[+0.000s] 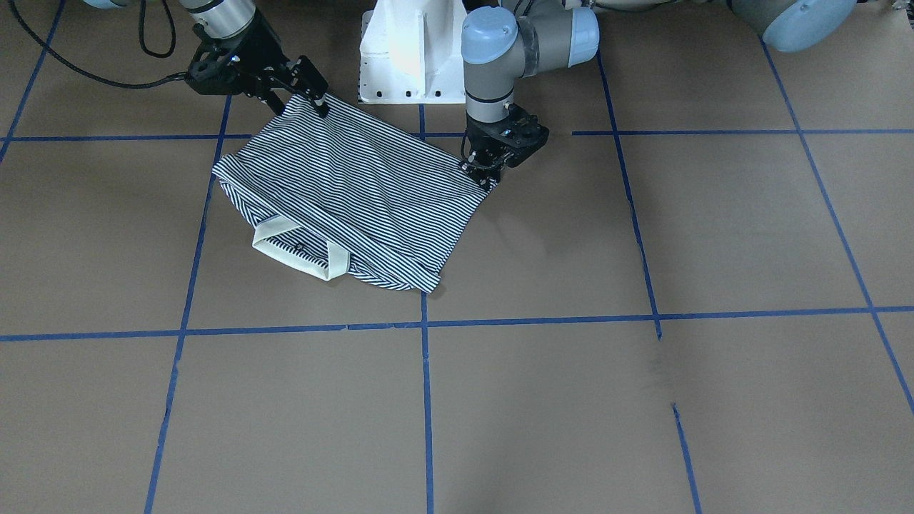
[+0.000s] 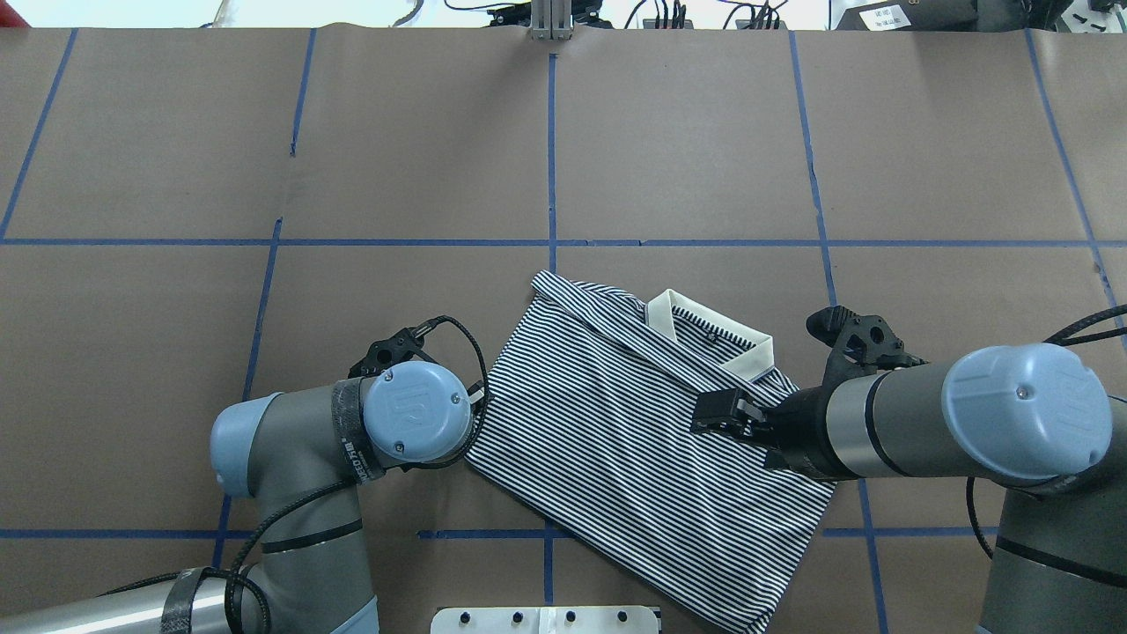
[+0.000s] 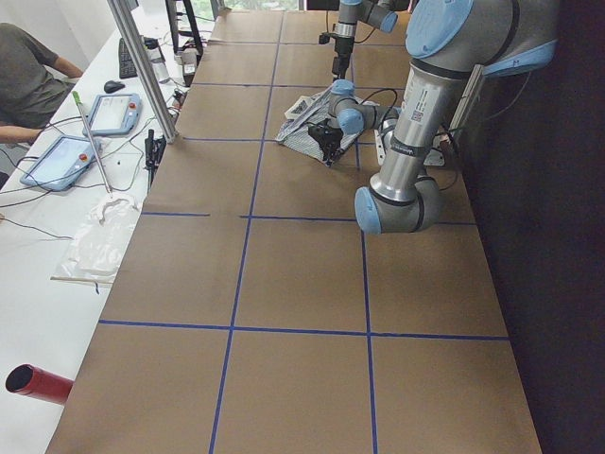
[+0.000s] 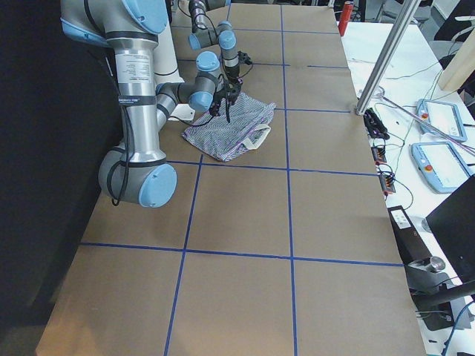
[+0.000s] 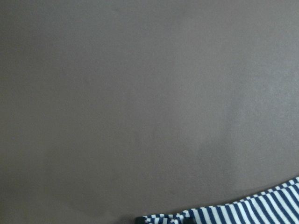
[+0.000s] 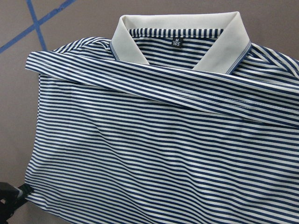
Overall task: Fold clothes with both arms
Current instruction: 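Rotate the shirt a quarter turn with the right gripper while the left arm moves away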
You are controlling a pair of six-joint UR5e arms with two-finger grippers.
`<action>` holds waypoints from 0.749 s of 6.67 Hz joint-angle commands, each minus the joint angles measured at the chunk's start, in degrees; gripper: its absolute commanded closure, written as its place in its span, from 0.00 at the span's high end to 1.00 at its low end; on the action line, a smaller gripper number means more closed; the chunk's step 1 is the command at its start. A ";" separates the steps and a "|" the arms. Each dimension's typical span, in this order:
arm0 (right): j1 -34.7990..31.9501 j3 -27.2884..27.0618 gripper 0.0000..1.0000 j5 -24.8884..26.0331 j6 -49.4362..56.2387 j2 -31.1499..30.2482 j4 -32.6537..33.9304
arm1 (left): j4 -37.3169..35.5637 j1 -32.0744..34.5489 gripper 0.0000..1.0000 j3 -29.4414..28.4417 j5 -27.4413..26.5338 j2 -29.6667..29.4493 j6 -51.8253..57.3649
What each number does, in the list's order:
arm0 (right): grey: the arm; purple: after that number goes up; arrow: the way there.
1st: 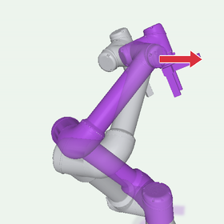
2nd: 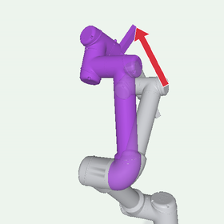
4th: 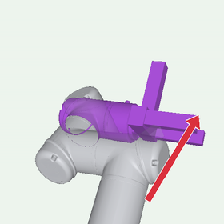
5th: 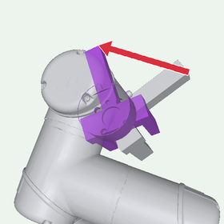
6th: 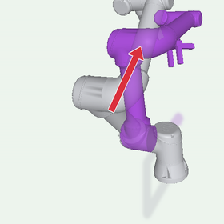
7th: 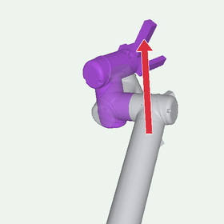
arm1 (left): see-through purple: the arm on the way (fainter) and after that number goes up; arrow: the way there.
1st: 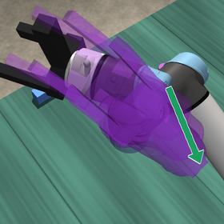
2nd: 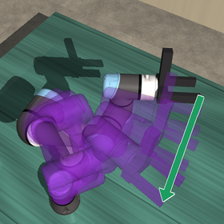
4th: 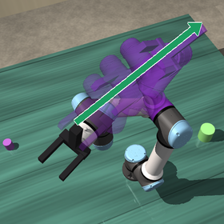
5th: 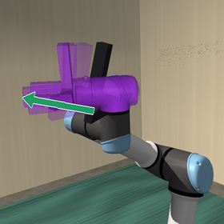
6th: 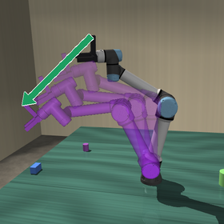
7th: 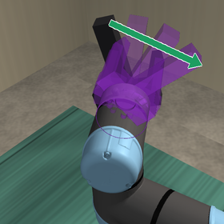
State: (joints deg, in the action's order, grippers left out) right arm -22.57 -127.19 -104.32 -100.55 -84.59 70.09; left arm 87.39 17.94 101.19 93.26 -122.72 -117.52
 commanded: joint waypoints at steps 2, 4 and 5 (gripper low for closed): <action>0.07 0.01 1.00 0.08 0.00 0.03 -0.05 | 0.06 3.66 0.00 0.24 -0.01 -0.15 1.41; 0.07 0.10 1.00 0.17 0.00 1.00 -0.05 | 1.90 9.71 0.00 -1.07 -0.01 -0.24 5.70; -0.02 0.10 1.00 0.17 0.00 1.09 -0.05 | 4.87 12.09 0.00 -3.95 -0.01 -0.41 5.99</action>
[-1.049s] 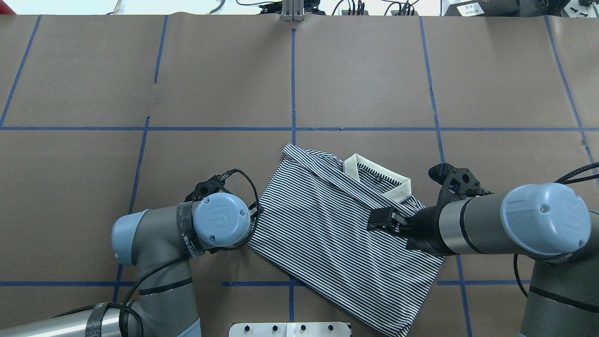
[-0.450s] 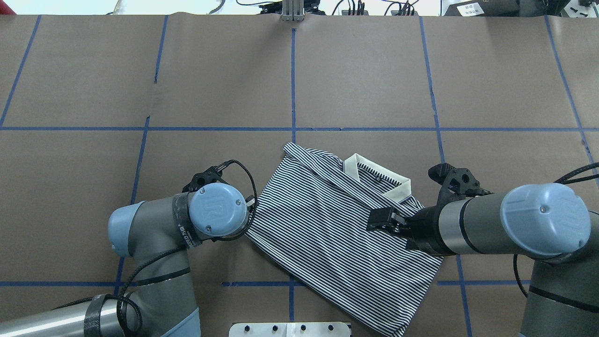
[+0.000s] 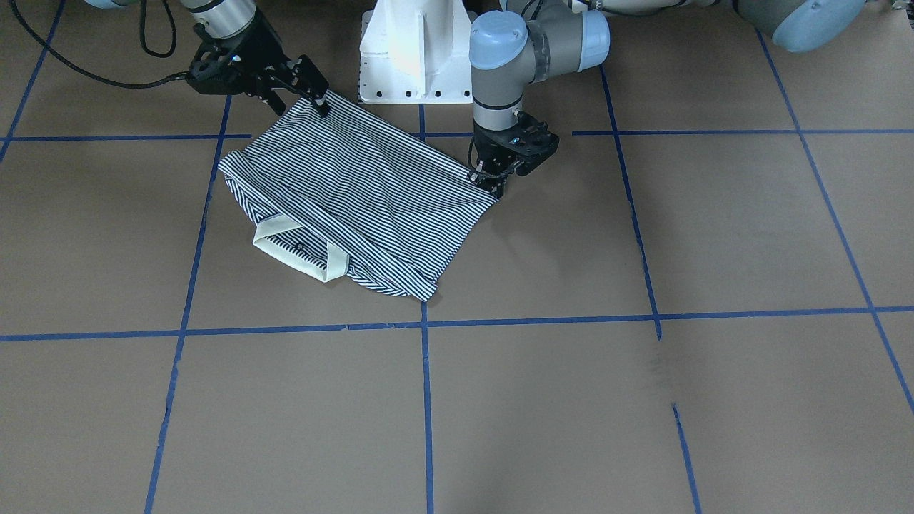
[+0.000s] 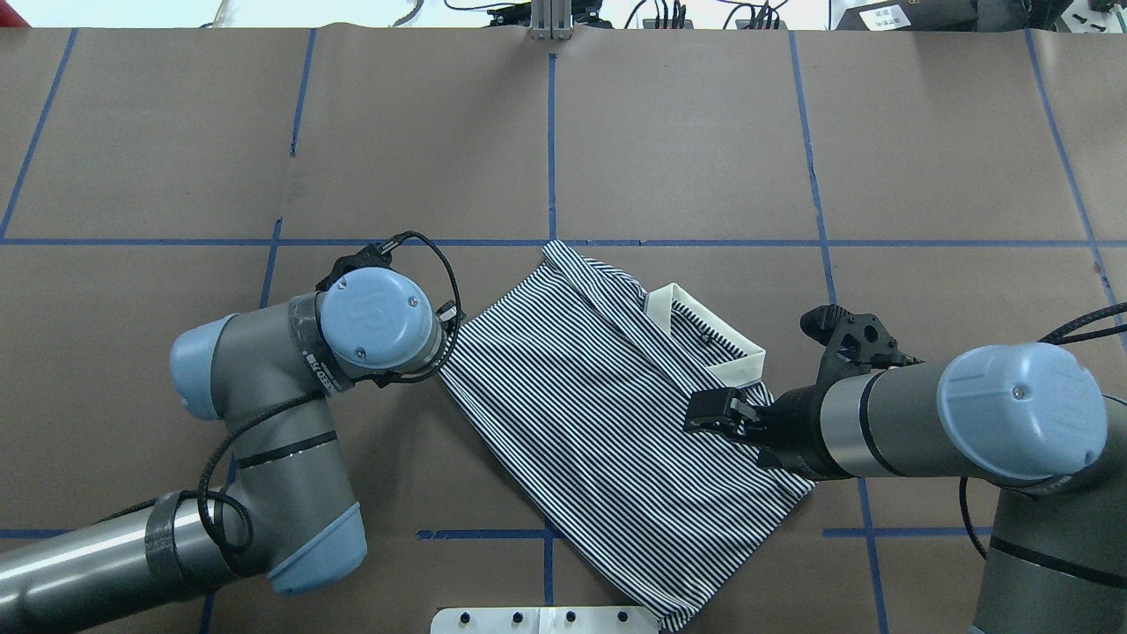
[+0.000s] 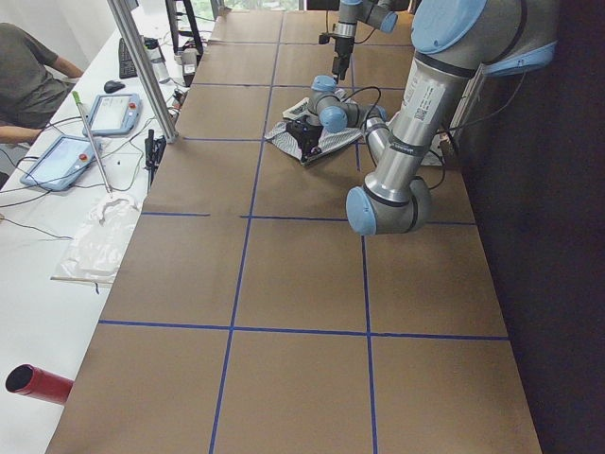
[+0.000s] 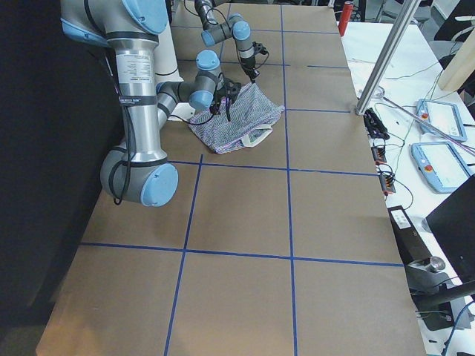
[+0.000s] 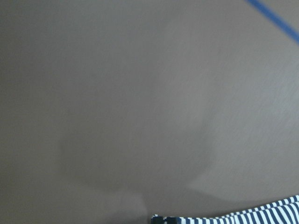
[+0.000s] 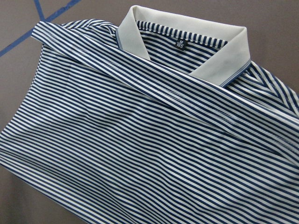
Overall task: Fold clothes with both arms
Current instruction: 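Rotate the shirt a quarter turn with the right gripper while the left arm moves away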
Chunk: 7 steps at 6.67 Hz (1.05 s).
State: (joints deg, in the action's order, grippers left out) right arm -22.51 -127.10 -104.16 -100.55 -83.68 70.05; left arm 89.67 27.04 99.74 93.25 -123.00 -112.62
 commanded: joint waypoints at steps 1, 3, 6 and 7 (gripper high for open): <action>-0.08 0.01 1.00 0.10 0.00 0.18 -0.09 | 7.05 5.80 0.00 -7.32 0.00 -2.05 3.26; 0.00 -0.07 1.00 0.18 0.00 0.27 -0.09 | 13.83 9.85 0.00 -17.17 -0.09 -8.10 8.69; 0.00 0.10 1.00 0.27 0.09 0.27 -0.09 | 27.97 13.03 0.00 -34.49 -2.62 -17.87 14.42; 0.09 0.10 1.00 0.27 0.09 0.27 -0.09 | 31.14 13.91 0.00 -37.14 -4.12 -17.89 16.88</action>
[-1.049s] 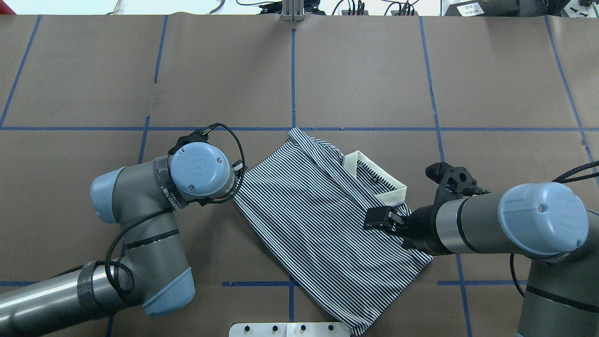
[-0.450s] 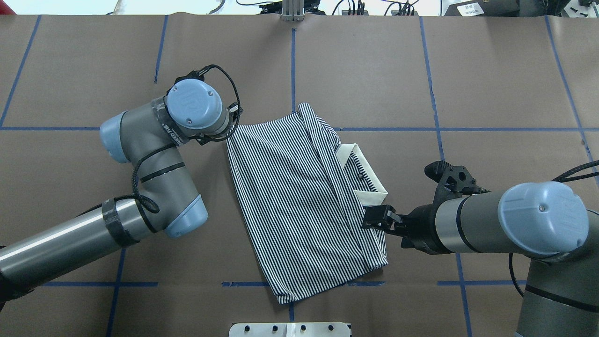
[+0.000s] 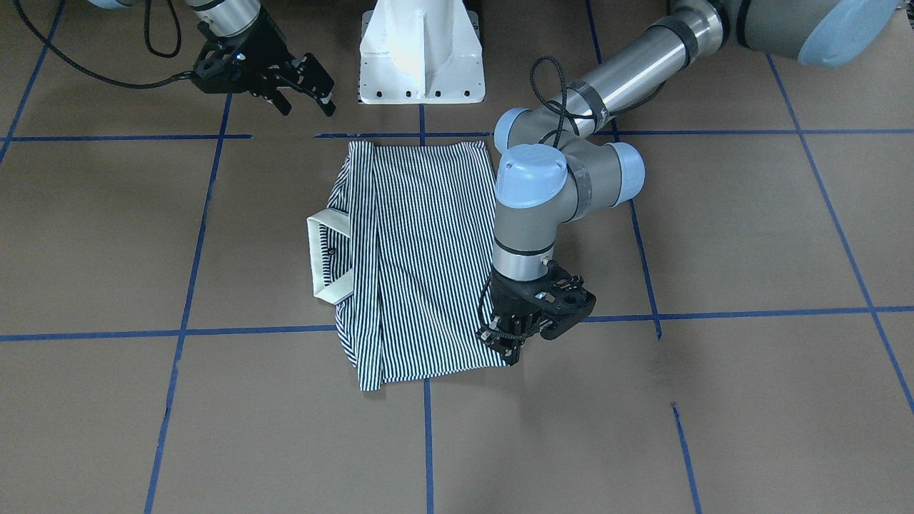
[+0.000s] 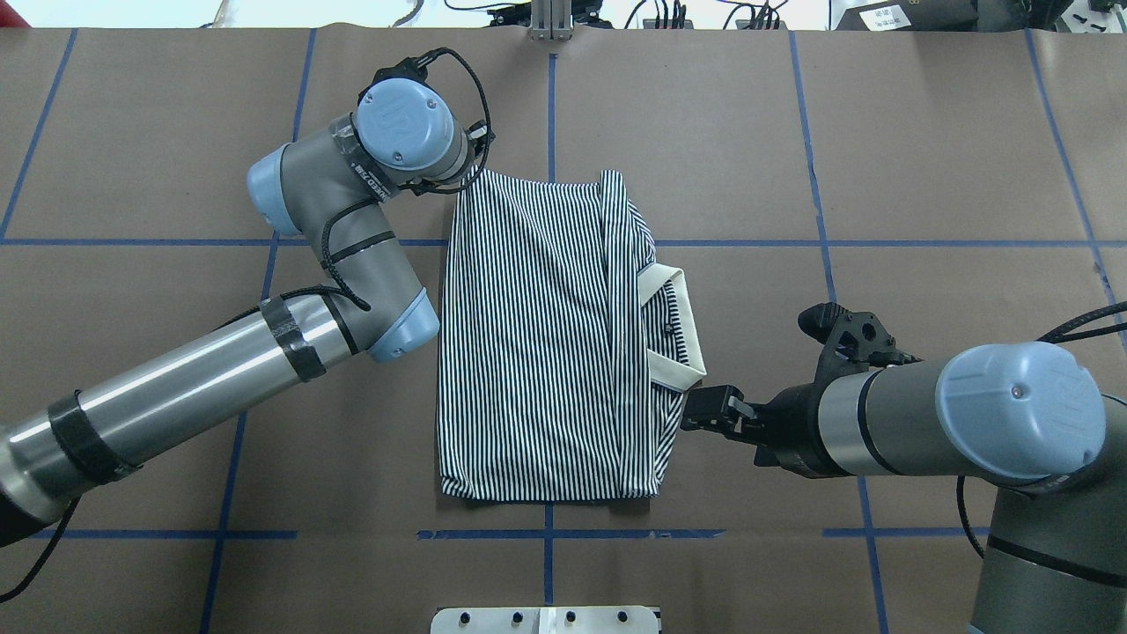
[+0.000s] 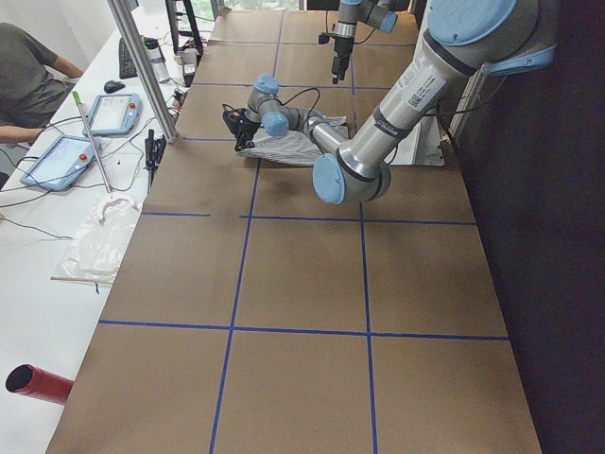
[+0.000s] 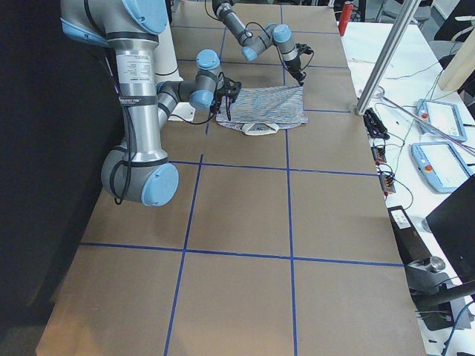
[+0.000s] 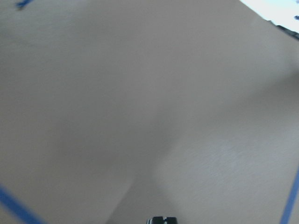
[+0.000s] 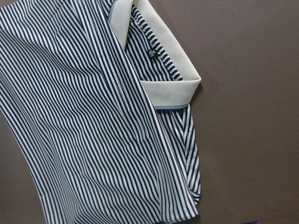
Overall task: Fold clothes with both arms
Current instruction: 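Rotate the shirt a quarter turn with the right gripper while the left arm moves away, then release the shirt and move the right gripper over its middle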
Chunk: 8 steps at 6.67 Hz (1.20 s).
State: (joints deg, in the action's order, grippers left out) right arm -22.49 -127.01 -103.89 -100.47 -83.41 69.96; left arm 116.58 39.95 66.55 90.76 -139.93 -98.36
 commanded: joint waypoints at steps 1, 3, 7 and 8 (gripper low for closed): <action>0.08 0.10 1.00 0.00 0.01 0.00 0.00 | 7.40 1.00 0.00 -6.32 -3.12 -1.04 3.35; 0.08 0.53 1.00 0.09 0.10 0.00 0.00 | 11.00 1.00 0.77 -7.13 -3.49 -2.27 4.06; 0.17 3.51 1.00 2.72 1.76 1.66 0.44 | 11.32 2.67 1.00 -7.49 -1.13 -1.67 6.95; 0.25 5.53 1.00 2.99 4.73 4.37 3.92 | 8.43 3.28 1.00 -5.92 5.24 -0.70 8.78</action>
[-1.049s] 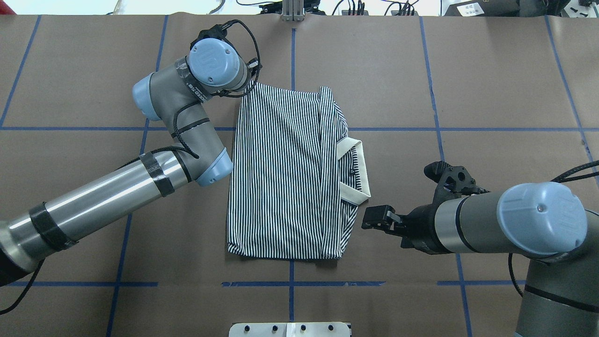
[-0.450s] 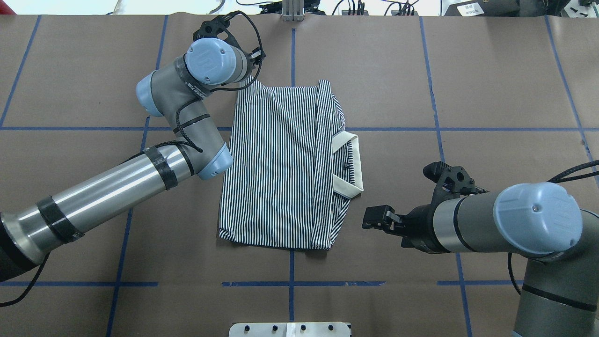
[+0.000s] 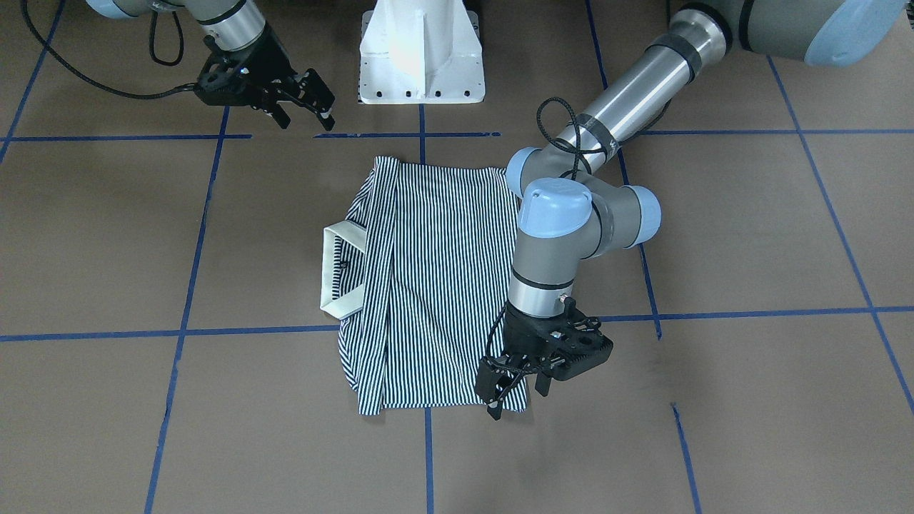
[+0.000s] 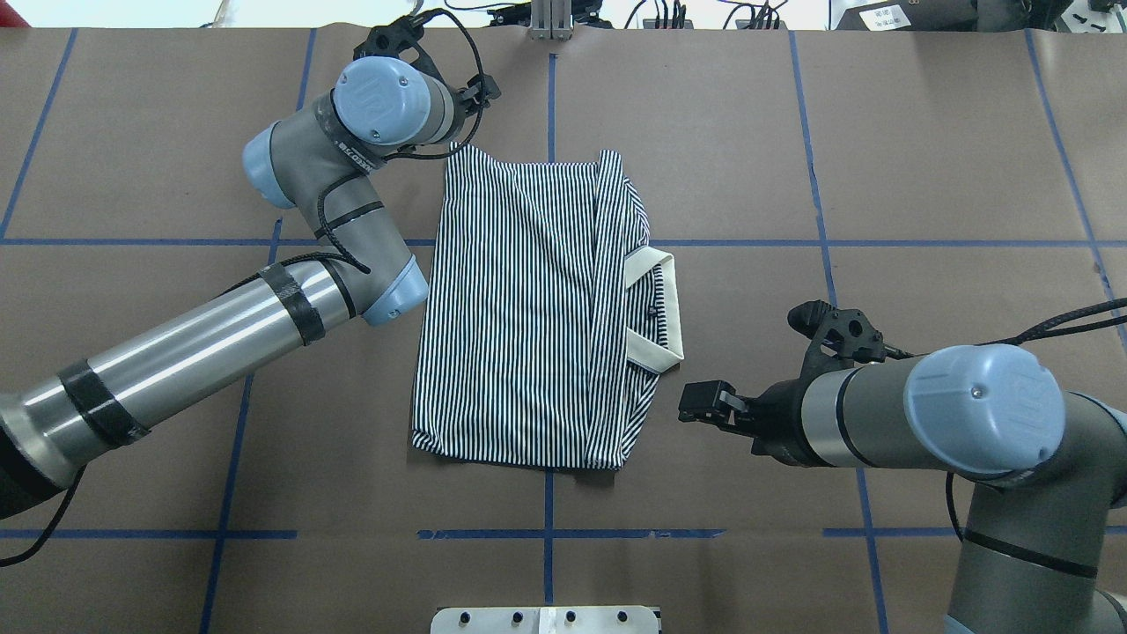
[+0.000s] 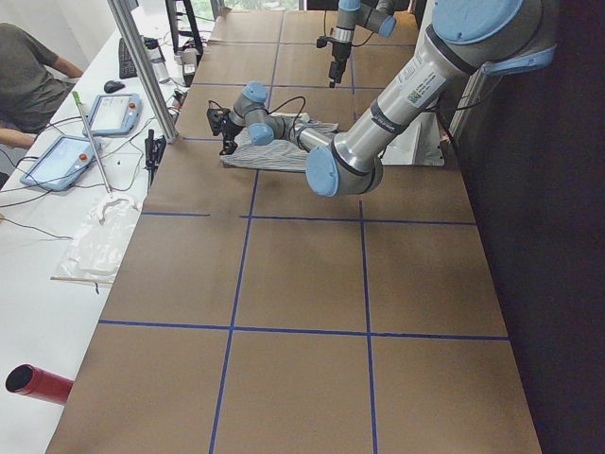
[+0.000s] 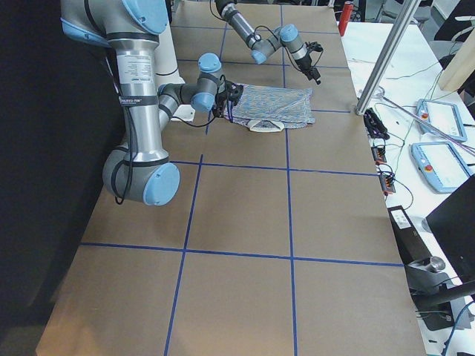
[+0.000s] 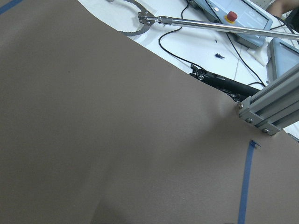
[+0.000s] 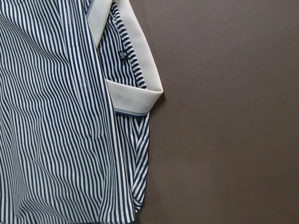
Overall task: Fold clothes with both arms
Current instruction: 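Release the shirt and move the right gripper over its middle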
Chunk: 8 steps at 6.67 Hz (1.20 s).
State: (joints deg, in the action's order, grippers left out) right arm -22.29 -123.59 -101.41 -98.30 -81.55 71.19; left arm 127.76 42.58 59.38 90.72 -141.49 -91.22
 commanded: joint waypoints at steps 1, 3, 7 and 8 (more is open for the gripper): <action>0.23 3.34 1.00 0.95 8.94 7.93 11.77 | -6.09 0.92 1.00 8.05 8.91 5.65 4.53; 0.32 12.10 1.00 1.04 14.97 19.54 20.38 | -15.92 1.19 1.00 23.34 10.35 13.84 11.39; 1.99 25.19 1.00 0.95 26.55 32.91 30.57 | -19.31 1.19 1.00 32.11 10.44 19.41 13.08; 2.60 30.03 1.00 0.52 27.71 35.90 30.76 | -19.31 1.19 1.00 32.11 10.44 19.41 13.08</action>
State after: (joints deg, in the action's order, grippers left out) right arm -20.32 -98.90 -100.58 -73.09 -49.41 100.79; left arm 108.49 43.76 91.34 101.15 -122.21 -78.32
